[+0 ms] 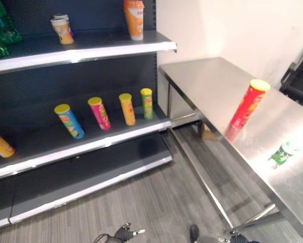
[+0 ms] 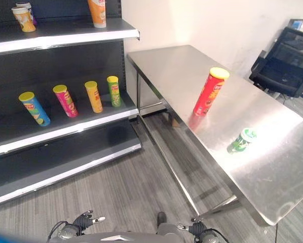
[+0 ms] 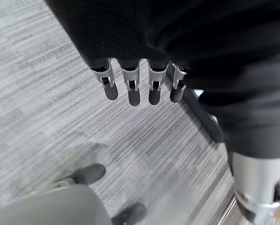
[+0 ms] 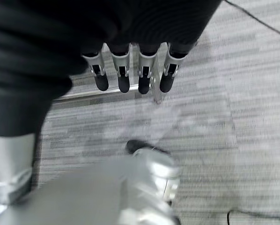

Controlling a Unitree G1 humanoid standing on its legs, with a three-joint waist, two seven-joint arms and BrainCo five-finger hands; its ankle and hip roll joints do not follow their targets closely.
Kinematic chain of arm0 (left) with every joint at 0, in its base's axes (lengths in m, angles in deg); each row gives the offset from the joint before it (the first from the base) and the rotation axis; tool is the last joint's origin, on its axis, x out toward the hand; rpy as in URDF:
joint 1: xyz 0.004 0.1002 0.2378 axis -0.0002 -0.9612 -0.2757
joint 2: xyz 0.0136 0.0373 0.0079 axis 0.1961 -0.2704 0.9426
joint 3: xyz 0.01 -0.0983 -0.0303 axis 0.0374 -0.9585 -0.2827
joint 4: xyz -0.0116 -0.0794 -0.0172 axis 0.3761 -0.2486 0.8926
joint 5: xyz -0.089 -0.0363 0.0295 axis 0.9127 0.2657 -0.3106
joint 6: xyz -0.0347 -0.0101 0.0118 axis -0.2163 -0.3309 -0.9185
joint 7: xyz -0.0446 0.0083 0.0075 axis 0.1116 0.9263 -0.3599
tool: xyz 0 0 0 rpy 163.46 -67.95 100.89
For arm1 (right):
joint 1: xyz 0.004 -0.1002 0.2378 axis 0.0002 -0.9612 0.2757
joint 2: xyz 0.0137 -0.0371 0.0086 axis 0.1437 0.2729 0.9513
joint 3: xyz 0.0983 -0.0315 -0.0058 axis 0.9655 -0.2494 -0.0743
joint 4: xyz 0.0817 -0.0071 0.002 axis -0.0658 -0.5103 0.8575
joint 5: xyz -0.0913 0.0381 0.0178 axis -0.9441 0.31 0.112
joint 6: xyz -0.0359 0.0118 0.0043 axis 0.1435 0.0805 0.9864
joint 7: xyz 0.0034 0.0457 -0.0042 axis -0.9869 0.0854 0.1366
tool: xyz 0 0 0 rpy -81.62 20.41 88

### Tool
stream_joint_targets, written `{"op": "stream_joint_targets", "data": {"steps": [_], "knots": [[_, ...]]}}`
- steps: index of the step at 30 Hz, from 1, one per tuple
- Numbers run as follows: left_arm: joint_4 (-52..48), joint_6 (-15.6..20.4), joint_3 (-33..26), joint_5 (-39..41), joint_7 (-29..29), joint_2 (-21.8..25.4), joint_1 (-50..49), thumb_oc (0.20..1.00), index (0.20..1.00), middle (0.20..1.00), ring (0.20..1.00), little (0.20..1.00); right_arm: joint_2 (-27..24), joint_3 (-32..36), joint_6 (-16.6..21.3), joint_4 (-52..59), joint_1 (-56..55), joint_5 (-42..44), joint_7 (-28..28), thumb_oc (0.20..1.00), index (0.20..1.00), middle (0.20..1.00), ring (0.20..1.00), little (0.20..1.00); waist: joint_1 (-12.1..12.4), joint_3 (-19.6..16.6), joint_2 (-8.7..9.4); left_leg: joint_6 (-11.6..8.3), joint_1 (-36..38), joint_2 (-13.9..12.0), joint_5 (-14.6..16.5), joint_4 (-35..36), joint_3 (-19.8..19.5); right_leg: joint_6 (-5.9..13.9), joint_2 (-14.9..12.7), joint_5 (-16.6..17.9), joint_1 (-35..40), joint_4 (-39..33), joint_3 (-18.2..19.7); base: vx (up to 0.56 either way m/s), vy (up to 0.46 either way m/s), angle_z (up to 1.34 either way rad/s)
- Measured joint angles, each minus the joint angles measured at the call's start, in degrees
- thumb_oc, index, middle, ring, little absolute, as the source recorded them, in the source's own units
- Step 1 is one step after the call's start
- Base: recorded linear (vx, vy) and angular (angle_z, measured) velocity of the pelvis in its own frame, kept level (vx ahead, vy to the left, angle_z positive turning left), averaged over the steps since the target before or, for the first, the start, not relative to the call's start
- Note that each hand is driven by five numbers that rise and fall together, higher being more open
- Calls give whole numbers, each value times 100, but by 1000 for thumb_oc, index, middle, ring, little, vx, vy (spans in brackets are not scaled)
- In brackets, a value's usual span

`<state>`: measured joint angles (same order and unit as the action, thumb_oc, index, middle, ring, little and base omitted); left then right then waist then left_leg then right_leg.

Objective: Put the goods on the table back onto the shelves and tidy them up.

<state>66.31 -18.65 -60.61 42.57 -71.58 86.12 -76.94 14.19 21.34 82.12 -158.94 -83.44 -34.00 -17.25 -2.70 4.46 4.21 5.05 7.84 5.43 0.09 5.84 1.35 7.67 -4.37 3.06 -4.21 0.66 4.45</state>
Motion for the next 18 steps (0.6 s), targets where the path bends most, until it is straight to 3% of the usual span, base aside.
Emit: {"op": "stream_joint_targets", "data": {"steps": [1,3,4,5,8,13,14,15,16,18], "knots": [[5,-3,-64,-12,9,35,-131,1000,1000,1000,1000,1000,-9,101,2,-78,-39,1,2,1000,1000,1000,1000,1000,-20,-14,53,-141,76,-46,98,0,46,-153,36,413,105,-134,-18,92,-81,-9],[14,-6,-97,-142,-17,4,-158,1000,1000,1000,1000,1000,-91,602,-9,-322,-291,44,3,1000,1000,1000,1000,1000,-67,-10,-17,-325,96,-256,209,1,150,-388,198,609,357,-635,-107,73,-111,-10],[16,-6,-110,-151,-21,10,-156,1000,1000,1000,1000,1000,-137,734,-12,-443,-365,103,1,1000,1000,1000,1000,1000,-54,-12,-21,-358,133,-308,230,-1,165,-428,256,598,384,-633,-128,61,-127,0],[-31,-4,-134,-152,-67,48,-151,1000,1000,1000,1000,1000,-347,1276,21,-652,-591,204,74,1000,1000,1000,1000,1000,-130,-23,29,-406,148,-401,252,-3,187,-489,346,562,395,-657,-146,64,-120,-6],[-27,-5,-205,-150,-116,146,-91,1000,1000,1000,1000,1000,-792,1763,-98,-1129,-778,355,134,1000,1000,1000,1000,1000,-193,-63,76,-452,153,-474,281,0,290,-541,436,560,366,-632,-87,31,-53,-15],[-116,-2,-218,-146,-292,204,55,1000,1000,1000,1000,1000,-1599,2875,-372,-1821,-1105,977,258,1000,1000,1000,1000,1000,-221,-117,220,-424,147,-482,310,3,438,-551,423,520,316,-658,-82,33,-35,-16],[-118,-6,-222,-148,-342,256,0,1000,1000,1000,1000,1000,-1834,3363,-434,-1827,-1063,1084,354,1000,1000,1000,1000,1000,-281,-138,294,-430,146,-491,316,3,466,-531,421,507,288,-658,-106,32,-25,-32],[-83,-28,-209,-149,-403,323,-121,1000,1000,1000,1000,1000,-2556,4161,-513,-2064,-878,1270,436,1000,1000,1000,1000,1000,-412,-246,159,-411,144,-503,347,4,537,-495,408,528,269,-641,-164,24,-21,-30],[10,-31,-220,-149,-421,350,-110,1000,1000,1000,1000,1000,-3570,4420,-466,-1965,-953,1521,325,1000,1000,1000,1000,1000,-514,-355,65,-411,149,-503,360,3,563,-471,411,549,255,-632,-163,29,-18,-23],[-41,-22,-412,-152,-396,335,-194,1000,1000,1000,1000,1000,-3995,5127,-434,-521,-1255,1813,99,1000,1000,1000,1000,1000,-704,-364,43,-465,166,-532,327,1,630,-478,461,584,249,-656,-138,39,-4,-13]]}}
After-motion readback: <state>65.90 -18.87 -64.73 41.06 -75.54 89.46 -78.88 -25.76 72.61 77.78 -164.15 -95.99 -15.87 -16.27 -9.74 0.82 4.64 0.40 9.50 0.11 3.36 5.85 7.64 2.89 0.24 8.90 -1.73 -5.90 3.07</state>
